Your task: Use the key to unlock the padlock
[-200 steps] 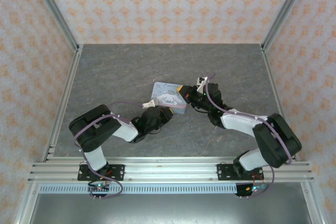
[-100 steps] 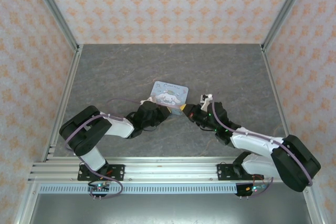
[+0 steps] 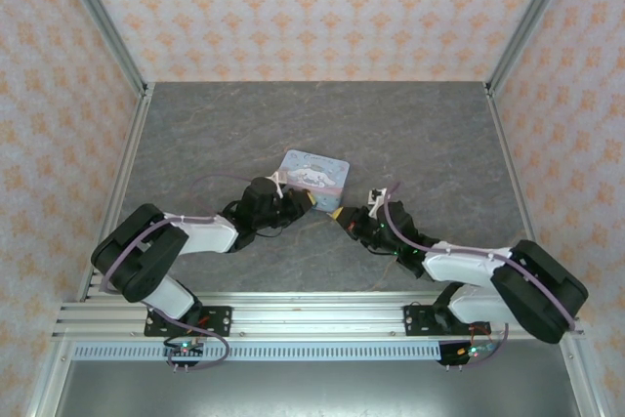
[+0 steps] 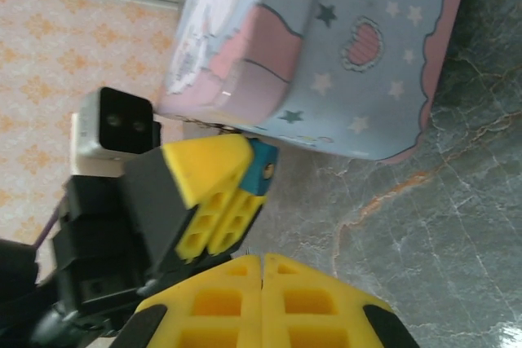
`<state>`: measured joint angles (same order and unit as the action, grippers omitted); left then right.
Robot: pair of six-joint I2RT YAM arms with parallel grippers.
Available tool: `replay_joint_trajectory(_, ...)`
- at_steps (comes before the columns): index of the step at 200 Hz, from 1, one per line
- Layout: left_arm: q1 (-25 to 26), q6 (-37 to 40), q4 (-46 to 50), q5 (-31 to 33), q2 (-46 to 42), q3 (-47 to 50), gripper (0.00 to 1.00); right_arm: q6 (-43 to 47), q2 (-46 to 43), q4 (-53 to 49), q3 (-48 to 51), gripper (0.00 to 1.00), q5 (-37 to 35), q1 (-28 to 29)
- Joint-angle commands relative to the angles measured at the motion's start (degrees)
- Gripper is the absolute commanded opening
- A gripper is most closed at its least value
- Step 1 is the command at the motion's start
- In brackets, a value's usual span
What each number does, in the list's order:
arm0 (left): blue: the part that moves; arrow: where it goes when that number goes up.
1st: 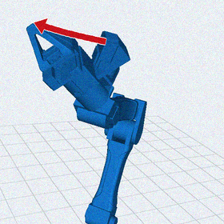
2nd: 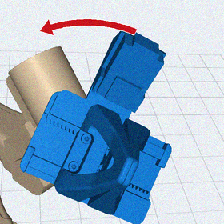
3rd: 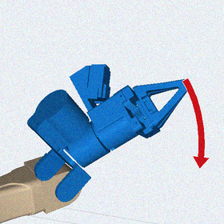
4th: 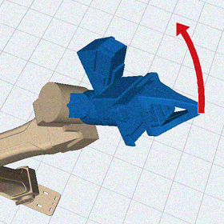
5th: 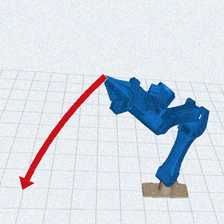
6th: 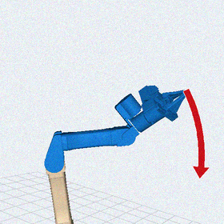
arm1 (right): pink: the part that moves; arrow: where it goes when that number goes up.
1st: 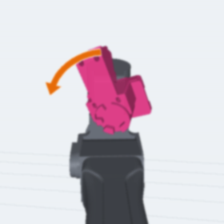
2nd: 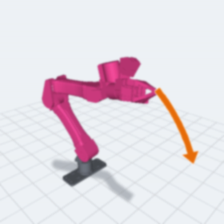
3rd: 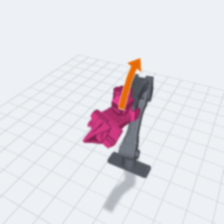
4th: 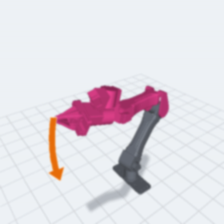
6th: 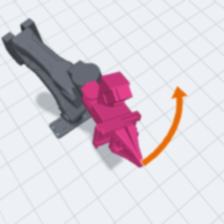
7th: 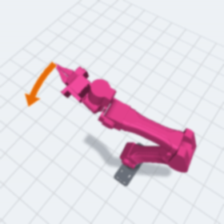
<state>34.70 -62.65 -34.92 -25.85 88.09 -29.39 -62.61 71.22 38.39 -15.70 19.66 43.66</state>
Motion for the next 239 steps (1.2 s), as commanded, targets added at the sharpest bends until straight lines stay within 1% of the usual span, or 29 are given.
replay_joint_trajectory(1,-0.77,2.52,2.08,-3.59,-1.79,-2.13,0.0,-1.14,1.65,5.93,0.35,0.0,-1.14,0.54)
replay_joint_trajectory(31,-1.38,3.0,2.27,-7.6,-0.38,-3.28,0.0,-0.19,0.65,5.55,0.88,0.0,-1.95,0.55)
replay_joint_trajectory(61,-1.87,1.18,-2.09,-11.2,1.79,-3.06,0.0,0.12,-2.16,4.1,1.95,0.0,-2.78,0.55)
replay_joint_trajectory(81,-2.04,-0.64,-5.14,-12.1,2.99,-2.96,0.0,0.08,-3.1,2.65,2.64,0.0,-3.55,0.55)
replay_joint_trajectory(91,-2.02,-1.66,-6.21,-12.41,3.47,-3.04,0.0,-0.14,-5.15,2.16,2.77,0.0,-3.83,0.55)
replay_joint_trajectory(118,-2.18,-4.36,-8.49,-11.78,4.13,-2.78,0.0,-1.23,-5.46,1.95,2.68,0.0,-4.52,0.53)
replay_joint_trajectory(149,-2.18,-7.08,-10.07,-10.42,4.01,-2.27,0.0,-3.14,-3.69,3.03,1.52,0.0,-4.81,0.55)
replay_joint_trajectory(167,-2.18,-8.55,-11.23,-9.69,3.86,-1.91,0.0,-4.37,-0.24,4.71,0.87,0.0,-4.81,0.55)
replay_joint_trajectory(204,-2.27,-9.75,-11.81,-9.07,3.9,-1.55,0.0,-6.29,3.3,7.6,0.17,0.0,-5.53,0.55)
replay_joint_trajectory(239,-2.25,-10.17,-11.97,-8.96,3.9,-1.38,0.0,-6.58,4.1,7.66,-0.54,0.0,-6.47,0.55)
